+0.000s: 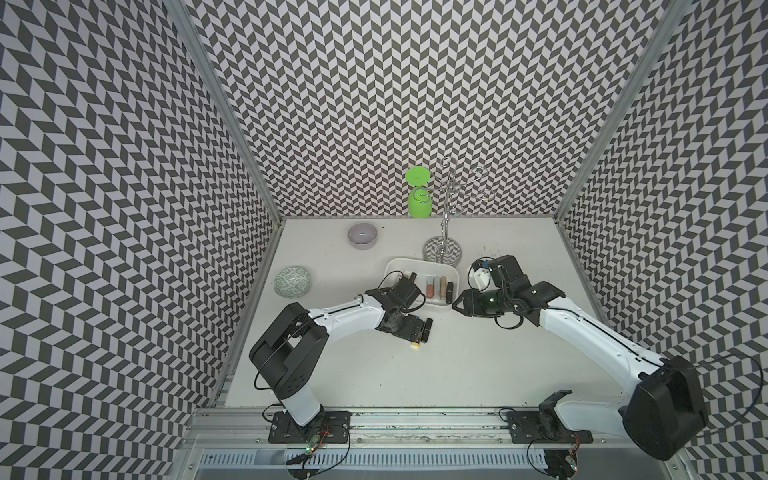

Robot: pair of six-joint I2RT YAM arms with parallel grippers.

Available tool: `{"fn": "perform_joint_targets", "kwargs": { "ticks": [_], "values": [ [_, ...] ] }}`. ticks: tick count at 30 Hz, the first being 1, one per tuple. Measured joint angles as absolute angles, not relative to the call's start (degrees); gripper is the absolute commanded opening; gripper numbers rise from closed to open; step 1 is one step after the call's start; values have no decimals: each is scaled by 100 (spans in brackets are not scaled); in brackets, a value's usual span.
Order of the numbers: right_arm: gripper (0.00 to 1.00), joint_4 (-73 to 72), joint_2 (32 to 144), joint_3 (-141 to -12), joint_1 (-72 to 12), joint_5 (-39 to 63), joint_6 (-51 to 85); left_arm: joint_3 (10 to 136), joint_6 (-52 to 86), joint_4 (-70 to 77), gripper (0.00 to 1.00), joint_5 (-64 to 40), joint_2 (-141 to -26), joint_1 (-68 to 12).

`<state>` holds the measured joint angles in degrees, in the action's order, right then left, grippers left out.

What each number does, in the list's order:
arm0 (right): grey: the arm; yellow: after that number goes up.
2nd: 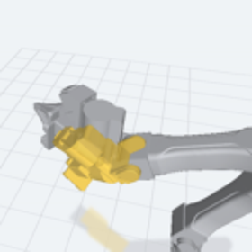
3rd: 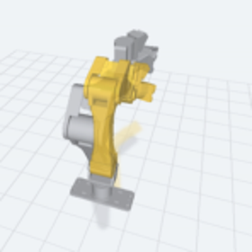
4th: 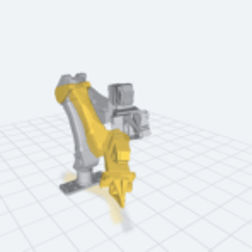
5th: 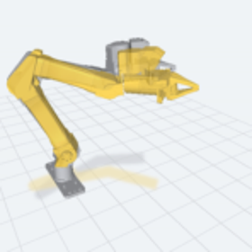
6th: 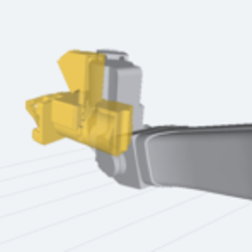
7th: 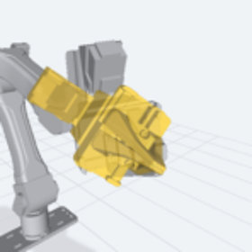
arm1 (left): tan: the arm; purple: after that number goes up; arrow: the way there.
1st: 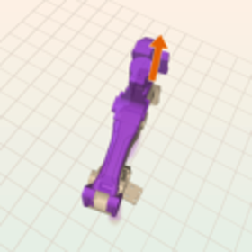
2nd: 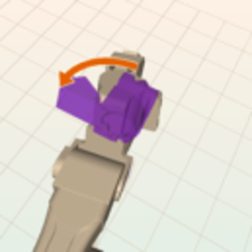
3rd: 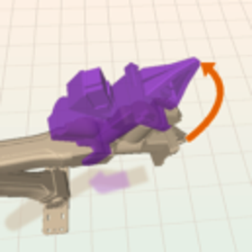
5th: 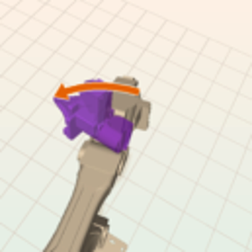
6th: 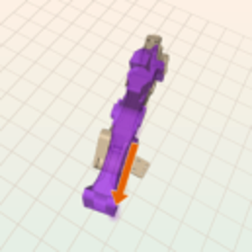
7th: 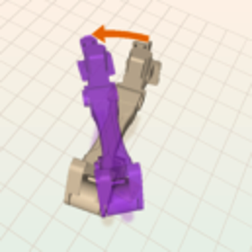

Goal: Put the lipstick into the storage box
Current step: Pick up the lipstick at the center of the board.

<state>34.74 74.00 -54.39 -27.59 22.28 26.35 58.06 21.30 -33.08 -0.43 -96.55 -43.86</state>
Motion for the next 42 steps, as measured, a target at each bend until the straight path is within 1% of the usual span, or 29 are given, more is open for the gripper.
{"fn": "perform_joint_targets", "kwargs": {
  "ticks": [2,28,42],
  "values": [
    [48,3476,7382,-5413,-2759,2233,2635,5819,2121,-3315,84,-5,-9664,-4386],
    [48,3249,7384,-5238,-2759,2462,2681,5778,2106,-3317,80,80,-9472,-4294],
    [48,3124,7397,-5190,-2759,2598,2711,5776,2069,-3317,79,80,-9583,-4283]
  ]
}}
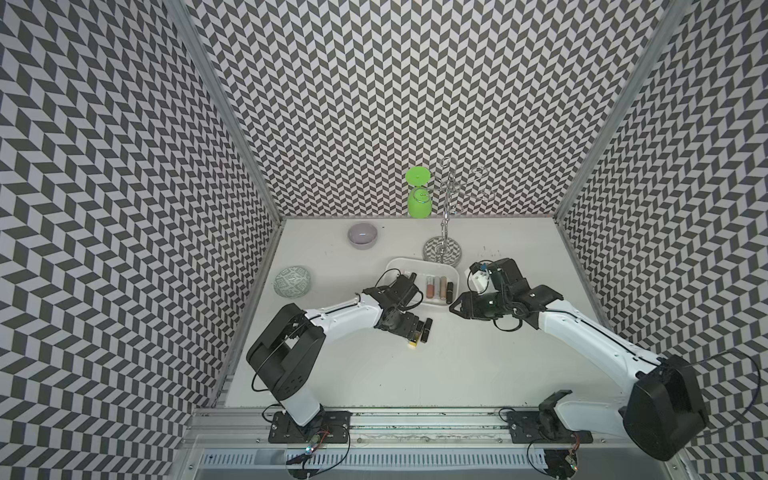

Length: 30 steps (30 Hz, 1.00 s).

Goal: Put the lipstick into the storage box
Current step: Pick up the lipstick at the center of the board.

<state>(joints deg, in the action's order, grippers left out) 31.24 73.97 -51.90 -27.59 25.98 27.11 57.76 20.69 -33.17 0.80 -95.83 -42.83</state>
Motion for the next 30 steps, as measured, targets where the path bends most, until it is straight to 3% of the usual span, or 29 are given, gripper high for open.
{"fn": "perform_joint_targets", "kwargs": {
  "ticks": [11,15,22,30],
  "values": [
    [48,3118,7395,-5081,-2759,2630,2720,5811,2038,-3350,79,80,-9845,-4462],
    [48,3089,7397,-5076,-2759,2655,2720,5828,2023,-3354,68,113,-9889,-4499],
    [48,3076,7397,-5076,-2759,2663,2720,5918,1940,-3350,64,143,-9979,-4497],
    [48,3076,7426,-5078,-2757,2661,2718,6040,1837,-3312,44,185,-10106,-4484]
  ]
}}
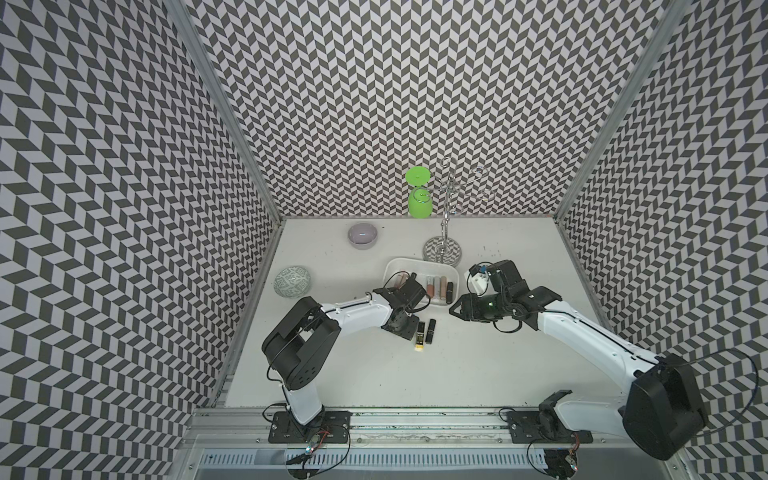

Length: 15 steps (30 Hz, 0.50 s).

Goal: Put the lipstick into the storage box
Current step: Pick up the lipstick at the center of the board.

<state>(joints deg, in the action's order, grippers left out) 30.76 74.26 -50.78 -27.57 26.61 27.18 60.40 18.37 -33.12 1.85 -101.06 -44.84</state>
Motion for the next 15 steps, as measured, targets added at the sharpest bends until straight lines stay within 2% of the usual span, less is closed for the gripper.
{"fn": "perform_joint_targets", "kwargs": {
  "ticks": [5,9,15],
  "values": [
    [48,3076,7435,-5085,-2757,2663,2718,6034,1802,-3293,28,99,-10108,-4434],
    [48,3068,7491,-5107,-2759,2672,2718,5951,1791,-3234,23,5,-10036,-4421],
    [49,2902,7623,-5159,-2757,2895,2757,5548,1887,-3271,21,-193,-9647,-4392]
  ]
}}
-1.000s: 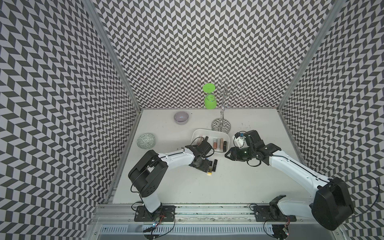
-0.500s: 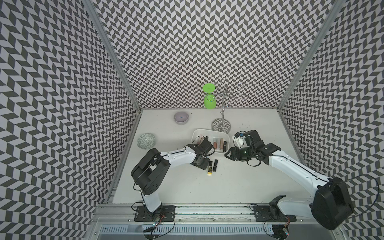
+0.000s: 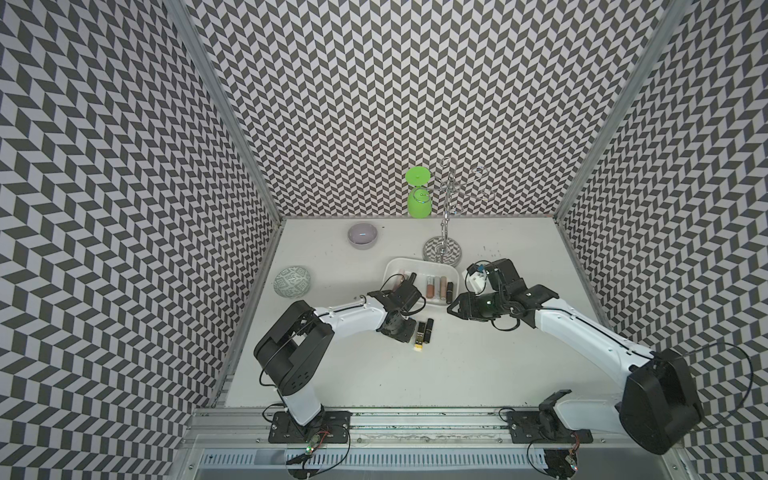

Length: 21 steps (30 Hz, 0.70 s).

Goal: Put the lipstick into the storage box
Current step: Pick up the lipstick at the center of the board.

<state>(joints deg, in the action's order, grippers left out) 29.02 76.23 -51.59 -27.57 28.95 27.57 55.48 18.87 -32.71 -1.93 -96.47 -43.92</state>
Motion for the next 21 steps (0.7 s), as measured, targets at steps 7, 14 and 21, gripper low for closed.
{"fn": "perform_joint_targets", "kwargs": {
  "ticks": [7,14,21],
  "values": [
    [49,2246,8014,-5216,-2875,3509,3057,4995,2102,-3470,21,-504,-8523,-4021],
    [50,1706,8735,-5848,-3422,3981,3251,4646,2338,-3457,23,-1122,-7376,-3330],
    [50,893,8833,-6191,-3546,4746,3605,4554,2464,-2923,26,-2368,-6272,-2895]
  ]
}}
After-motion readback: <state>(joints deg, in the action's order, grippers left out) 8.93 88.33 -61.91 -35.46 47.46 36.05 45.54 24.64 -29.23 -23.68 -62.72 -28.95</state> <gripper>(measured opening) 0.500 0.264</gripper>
